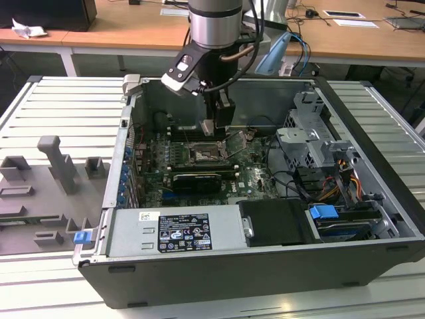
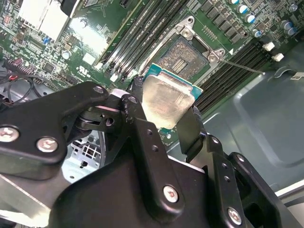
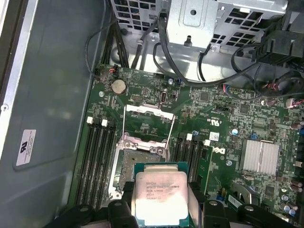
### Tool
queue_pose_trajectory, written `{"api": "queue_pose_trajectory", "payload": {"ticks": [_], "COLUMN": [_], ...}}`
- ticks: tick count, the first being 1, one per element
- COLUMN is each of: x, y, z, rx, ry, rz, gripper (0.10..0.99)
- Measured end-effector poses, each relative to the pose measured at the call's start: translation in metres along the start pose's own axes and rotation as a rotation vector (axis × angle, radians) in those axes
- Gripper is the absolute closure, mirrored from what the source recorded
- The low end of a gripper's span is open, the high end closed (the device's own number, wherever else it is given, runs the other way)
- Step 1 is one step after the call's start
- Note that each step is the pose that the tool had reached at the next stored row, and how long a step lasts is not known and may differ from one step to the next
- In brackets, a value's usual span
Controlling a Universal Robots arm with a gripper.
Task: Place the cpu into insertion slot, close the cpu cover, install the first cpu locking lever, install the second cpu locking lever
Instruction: 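Place the cpu into insertion slot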
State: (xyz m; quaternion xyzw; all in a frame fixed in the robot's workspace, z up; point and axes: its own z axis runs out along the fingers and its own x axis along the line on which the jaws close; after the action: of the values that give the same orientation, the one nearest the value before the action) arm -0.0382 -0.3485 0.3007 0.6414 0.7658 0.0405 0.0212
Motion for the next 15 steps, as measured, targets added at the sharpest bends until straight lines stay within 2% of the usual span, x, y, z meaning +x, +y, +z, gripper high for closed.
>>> {"api": "queue_pose_trajectory", "payload": {"ticks": [6,10,12,14,15], "x": [-0.0001,0.0001,0.0,-0.0001,0.0002], "y": [-0.0005,-0.0011,-0.0014,-0.0022,-0.0025], "z": [0.0049,0.0125,0.0166,0.0257,0.0284], "rx": [0.0,0.0,-0.001,-0.002,-0.003], "ry": [-0.0003,-0.0011,-0.0038,-0.0105,-0.0117], "rz": [0.004,0.012,0.041,0.117,0.13], "gripper": [0.557,0.557,0.557,0.557,0.557]}}
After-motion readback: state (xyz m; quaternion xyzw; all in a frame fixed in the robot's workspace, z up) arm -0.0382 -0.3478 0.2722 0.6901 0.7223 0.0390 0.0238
